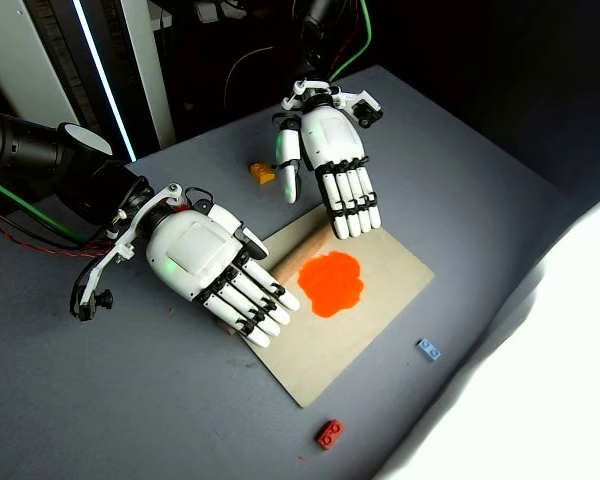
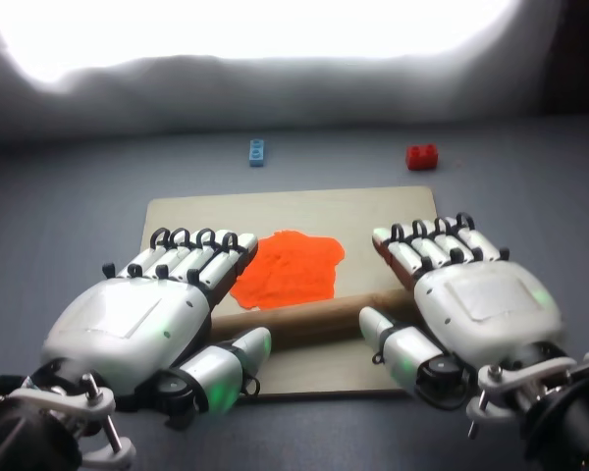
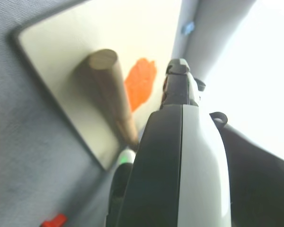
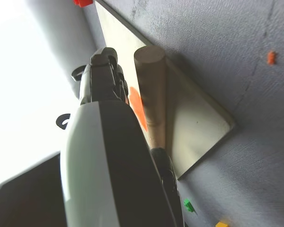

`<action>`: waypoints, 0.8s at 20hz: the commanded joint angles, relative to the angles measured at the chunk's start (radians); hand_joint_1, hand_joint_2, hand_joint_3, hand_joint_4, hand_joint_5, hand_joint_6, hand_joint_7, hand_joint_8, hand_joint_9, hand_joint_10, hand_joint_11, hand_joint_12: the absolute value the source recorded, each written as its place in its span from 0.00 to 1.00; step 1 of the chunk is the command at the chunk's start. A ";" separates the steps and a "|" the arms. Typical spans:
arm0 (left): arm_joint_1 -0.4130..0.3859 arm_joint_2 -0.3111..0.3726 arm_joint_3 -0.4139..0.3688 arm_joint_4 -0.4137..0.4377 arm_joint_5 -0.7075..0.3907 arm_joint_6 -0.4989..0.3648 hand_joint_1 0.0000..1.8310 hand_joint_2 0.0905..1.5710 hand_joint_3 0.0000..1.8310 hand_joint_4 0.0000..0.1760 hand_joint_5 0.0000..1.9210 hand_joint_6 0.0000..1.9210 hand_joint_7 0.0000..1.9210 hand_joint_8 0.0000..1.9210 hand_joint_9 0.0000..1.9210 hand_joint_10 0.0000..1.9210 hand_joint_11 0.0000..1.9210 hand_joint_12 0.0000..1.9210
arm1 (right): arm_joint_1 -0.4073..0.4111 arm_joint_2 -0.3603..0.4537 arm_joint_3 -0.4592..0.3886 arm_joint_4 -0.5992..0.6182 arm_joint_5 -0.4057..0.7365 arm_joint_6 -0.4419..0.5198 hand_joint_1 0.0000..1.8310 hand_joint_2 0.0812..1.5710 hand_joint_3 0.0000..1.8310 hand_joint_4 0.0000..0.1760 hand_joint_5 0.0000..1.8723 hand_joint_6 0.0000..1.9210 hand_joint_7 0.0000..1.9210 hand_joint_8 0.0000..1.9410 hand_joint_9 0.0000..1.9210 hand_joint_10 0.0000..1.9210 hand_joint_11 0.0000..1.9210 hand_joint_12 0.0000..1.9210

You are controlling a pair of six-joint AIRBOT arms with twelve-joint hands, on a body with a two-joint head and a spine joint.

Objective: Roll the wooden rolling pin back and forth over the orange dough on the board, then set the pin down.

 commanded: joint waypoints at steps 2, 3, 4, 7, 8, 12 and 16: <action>-0.030 0.032 -0.006 0.053 -0.023 0.014 0.00 1.00 0.01 0.00 0.01 0.00 0.01 0.00 0.00 0.00 0.00 0.00 | 0.017 0.017 -0.006 -0.084 -0.078 0.001 0.00 1.00 0.00 0.00 0.07 0.00 0.07 0.00 0.06 0.00 0.00 0.14; -0.042 0.045 -0.008 0.053 0.004 0.018 0.00 1.00 0.01 0.00 0.01 0.00 0.01 0.00 0.00 0.00 0.00 0.00 | 0.020 0.027 -0.011 -0.088 -0.074 -0.002 0.00 1.00 0.00 0.00 0.07 0.00 0.07 0.00 0.06 0.00 0.00 0.14; -0.055 0.061 -0.011 0.053 0.036 0.027 0.00 1.00 0.01 0.00 0.01 0.00 0.01 0.00 0.00 0.00 0.00 0.00 | 0.021 0.038 -0.017 -0.098 -0.074 -0.001 0.00 1.00 0.00 0.00 0.06 0.00 0.07 0.00 0.05 0.00 0.00 0.12; -0.112 0.115 -0.025 0.034 0.150 0.075 0.00 1.00 0.01 0.00 0.01 0.00 0.01 0.00 0.00 0.00 0.00 0.00 | 0.029 0.065 -0.031 -0.147 -0.068 0.011 0.00 0.98 0.00 0.00 0.06 0.00 0.06 0.00 0.06 0.00 0.00 0.10; -0.136 0.130 -0.029 0.026 0.190 0.092 0.00 1.00 0.01 0.00 0.01 0.00 0.01 0.00 0.00 0.00 0.00 0.00 | 0.035 0.078 -0.040 -0.151 -0.058 0.013 0.00 0.98 0.00 0.00 0.06 0.00 0.06 0.00 0.06 0.00 0.00 0.11; -0.252 0.175 -0.038 -0.020 0.357 0.190 0.00 0.91 0.00 0.00 0.00 0.00 0.01 0.00 0.00 0.00 0.00 0.00 | 0.060 0.133 -0.071 -0.151 -0.010 0.004 0.00 0.91 0.00 0.00 0.08 0.01 0.09 0.00 0.08 0.01 0.00 0.18; -0.363 0.212 -0.048 -0.128 0.498 0.359 0.00 0.88 0.00 0.00 0.01 0.00 0.04 0.00 0.03 0.01 0.00 0.00 | 0.090 0.171 -0.092 -0.152 0.002 0.024 0.00 0.85 0.00 0.00 0.11 0.01 0.12 0.01 0.12 0.01 0.00 0.34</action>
